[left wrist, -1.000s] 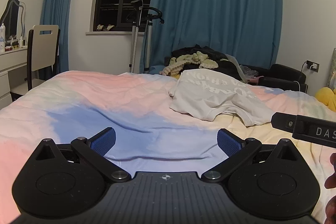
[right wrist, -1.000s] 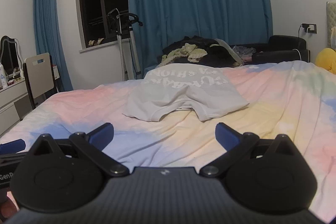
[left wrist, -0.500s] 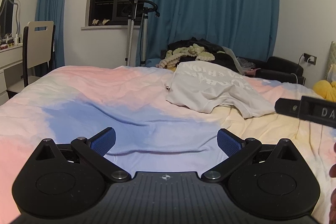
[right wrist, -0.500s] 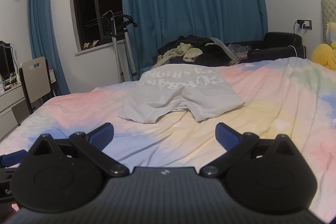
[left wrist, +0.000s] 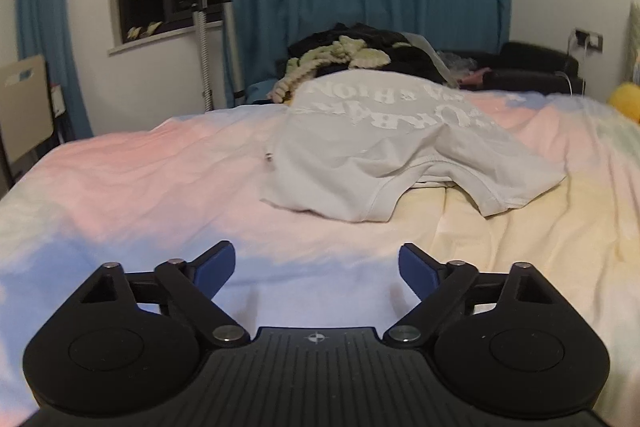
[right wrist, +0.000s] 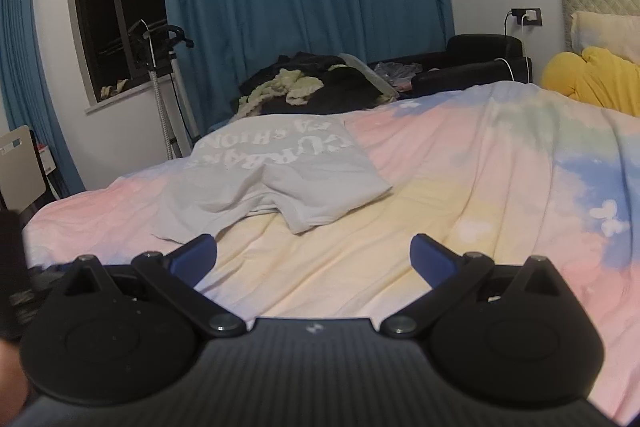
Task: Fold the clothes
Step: 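Move both open tools toward the grey T-shirt on the bed, then grasp the hem of the grey T-shirt with the left tool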
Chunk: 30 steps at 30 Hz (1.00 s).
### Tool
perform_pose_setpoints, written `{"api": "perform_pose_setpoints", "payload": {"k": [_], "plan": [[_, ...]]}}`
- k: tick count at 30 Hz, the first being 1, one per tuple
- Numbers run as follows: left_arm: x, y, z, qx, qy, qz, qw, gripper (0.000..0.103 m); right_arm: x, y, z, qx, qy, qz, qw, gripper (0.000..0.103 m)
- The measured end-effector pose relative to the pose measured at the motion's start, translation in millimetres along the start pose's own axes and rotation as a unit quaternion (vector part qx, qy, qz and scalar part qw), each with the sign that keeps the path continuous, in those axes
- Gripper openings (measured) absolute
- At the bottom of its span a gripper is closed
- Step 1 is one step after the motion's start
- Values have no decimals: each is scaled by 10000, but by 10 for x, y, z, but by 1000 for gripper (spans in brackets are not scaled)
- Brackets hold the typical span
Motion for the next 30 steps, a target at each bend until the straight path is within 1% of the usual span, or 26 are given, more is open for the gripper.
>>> {"api": "perform_pose_setpoints", "payload": {"k": [3, 5, 6, 7, 8, 9, 11, 12, 13, 14, 16, 22, 24, 25, 27, 30], "plan": [[413, 158, -66, 366, -89, 40, 9993, 81, 141, 20, 1, 62, -40, -40, 10000, 103], [679, 263, -73, 658, -173, -2, 9977, 73, 252, 48, -4, 127, -61, -29, 9999, 103], [812, 316, -76, 804, -215, -24, 9965, 64, 308, 62, -1, 162, -84, -24, 9998, 103], [945, 363, -79, 935, -265, -52, 9952, 58, 356, 76, 12, 206, -124, -28, 9997, 103], [1078, 387, -79, 988, -357, -114, 9944, 56, 410, 92, 31, 257, -162, -45, 9995, 103], [1201, 407, -82, 1029, -437, -180, 9936, 51, 459, 100, 55, 277, -210, -52, 9994, 103], [1302, 382, -141, 901, -392, -315, 9947, 36, 563, 99, 117, 264, -366, -39, 9990, 103], [1306, 344, -168, 791, -339, -321, 9958, 22, 608, 83, 140, 235, -430, -63, 9988, 103], [1309, 306, -196, 680, -286, -327, 9967, 11, 643, 63, 151, 208, -455, -86, 9987, 103], [1298, 269, -220, 578, -233, -318, 9975, 10, 660, 40, 154, 172, -429, -92, 9989, 103], [1116, 208, -235, 467, -128, -143, 9987, 7, 681, -14, 144, 59, -337, -95, 9994, 103], [555, 27, -287, 130, 194, 382, 9990, 6, 560, -129, 78, -246, 54, -82, 9996, 103], [241, -19, -364, 17, 405, 557, 9976, 6, 512, -179, 71, -370, 152, -107, 9991, 103], [148, -5, -488, 9, 486, 634, 9968, 6, 486, -203, 69, -423, 197, -139, 9988, 103], [-177, -39, -529, -109, 639, 862, 9942, 6, 424, -256, 67, -513, 263, -262, 9980, 103], [-687, -57, -544, -159, 872, 1109, 9899, 6, 327, -398, 110, -782, 367, -466, 9952, 103]]}}
Point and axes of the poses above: each gripper's, at about its wrist camera, not at the fingertips, and x roughly the way its jaws point, y to its right, z to its underside, the point moved 6 cm from there along x, roughly the way its jaws point, and after that the axes turned 12 degrees about z, right-handed, at the moved point
